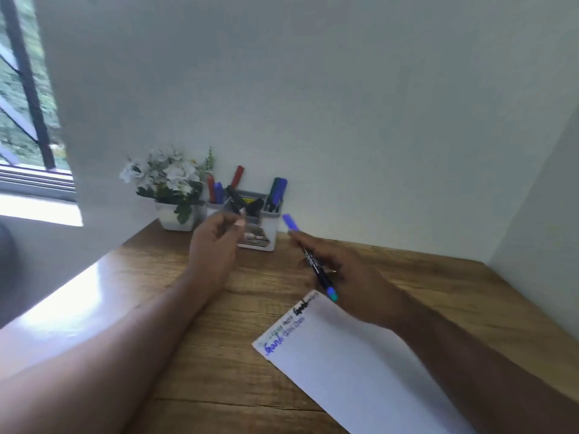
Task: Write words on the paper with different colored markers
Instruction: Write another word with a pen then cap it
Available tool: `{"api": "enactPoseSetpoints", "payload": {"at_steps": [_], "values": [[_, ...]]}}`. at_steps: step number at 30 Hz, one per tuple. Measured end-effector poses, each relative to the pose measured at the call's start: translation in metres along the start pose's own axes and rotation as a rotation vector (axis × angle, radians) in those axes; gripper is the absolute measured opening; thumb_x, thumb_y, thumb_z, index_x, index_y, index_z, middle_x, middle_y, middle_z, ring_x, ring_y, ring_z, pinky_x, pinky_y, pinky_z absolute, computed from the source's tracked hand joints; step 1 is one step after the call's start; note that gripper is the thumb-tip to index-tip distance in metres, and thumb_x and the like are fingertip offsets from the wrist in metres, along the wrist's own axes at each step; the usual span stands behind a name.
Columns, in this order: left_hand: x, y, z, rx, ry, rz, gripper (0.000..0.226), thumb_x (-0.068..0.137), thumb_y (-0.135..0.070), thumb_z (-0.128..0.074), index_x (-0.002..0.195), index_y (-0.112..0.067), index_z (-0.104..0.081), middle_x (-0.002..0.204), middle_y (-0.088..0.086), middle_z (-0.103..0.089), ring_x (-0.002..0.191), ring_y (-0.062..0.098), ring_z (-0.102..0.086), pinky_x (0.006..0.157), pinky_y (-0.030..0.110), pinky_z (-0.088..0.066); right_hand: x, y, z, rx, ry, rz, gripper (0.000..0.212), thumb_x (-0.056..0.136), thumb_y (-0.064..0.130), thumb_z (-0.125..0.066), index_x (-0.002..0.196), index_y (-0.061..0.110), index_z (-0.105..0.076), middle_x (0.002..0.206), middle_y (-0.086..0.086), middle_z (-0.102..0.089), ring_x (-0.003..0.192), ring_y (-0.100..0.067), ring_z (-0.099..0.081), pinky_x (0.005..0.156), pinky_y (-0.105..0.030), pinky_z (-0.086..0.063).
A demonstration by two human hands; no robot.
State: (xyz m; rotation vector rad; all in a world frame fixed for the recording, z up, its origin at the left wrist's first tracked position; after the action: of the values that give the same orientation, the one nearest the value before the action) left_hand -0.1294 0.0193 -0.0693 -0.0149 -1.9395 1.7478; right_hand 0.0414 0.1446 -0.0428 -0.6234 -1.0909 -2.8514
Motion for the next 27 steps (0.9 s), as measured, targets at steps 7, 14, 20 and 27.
{"api": "enactPoseSetpoints", "payload": {"at_steps": [7,14,20,27], "values": [[0.023,0.017,0.05,0.2,-0.278,0.083,0.018,0.09,-0.022,-0.06,0.103,-0.014,-0.069,0.091,0.0,-0.066,0.09,0.02,-0.062,0.084,0.035,-0.051,0.067,0.039,0.013,0.326,-0.351,0.036,0.044,0.082,-0.008,-0.066,0.118,0.018,-0.066,0.106,-0.015,-0.07,0.092,-0.026,-0.069,0.089,-0.045,-0.055],[0.03,0.02,0.036,0.262,-0.143,0.041,0.026,0.088,-0.005,-0.057,0.109,-0.021,-0.06,0.091,-0.004,-0.061,0.084,0.009,-0.057,0.066,0.017,-0.04,0.155,0.066,0.01,0.134,-0.592,0.18,0.077,0.081,-0.009,-0.065,0.141,0.029,-0.035,0.096,-0.008,-0.062,0.07,-0.023,-0.068,0.069,-0.03,-0.059],[0.036,0.027,0.028,0.29,-0.046,0.033,0.039,0.089,-0.007,-0.057,0.123,-0.025,-0.051,0.097,-0.003,-0.057,0.09,0.011,-0.057,0.071,0.023,-0.046,0.194,0.056,-0.02,-0.077,-0.482,0.156,0.037,0.086,-0.001,-0.063,0.116,0.016,-0.051,0.101,-0.01,-0.063,0.076,-0.017,-0.067,0.067,-0.023,-0.055],[0.035,0.025,0.028,0.36,-0.055,0.029,0.024,0.087,-0.008,-0.056,0.105,-0.022,-0.06,0.09,-0.007,-0.06,0.083,0.008,-0.057,0.071,0.024,-0.044,0.18,0.049,-0.03,-0.089,-0.47,0.112,0.022,0.095,0.022,-0.057,0.076,0.018,-0.067,0.074,0.008,-0.062,0.069,-0.003,-0.055,0.068,-0.015,-0.041]]}}
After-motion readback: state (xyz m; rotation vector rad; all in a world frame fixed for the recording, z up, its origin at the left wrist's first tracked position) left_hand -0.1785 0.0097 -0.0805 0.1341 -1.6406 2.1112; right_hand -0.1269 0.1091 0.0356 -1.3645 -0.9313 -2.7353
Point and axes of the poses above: each hand's wrist, its own x-axis towards the middle knuckle, its own z-axis out of the back of the hand, y = z × x, the point moved 5 cm from there along x, towards the middle knuckle
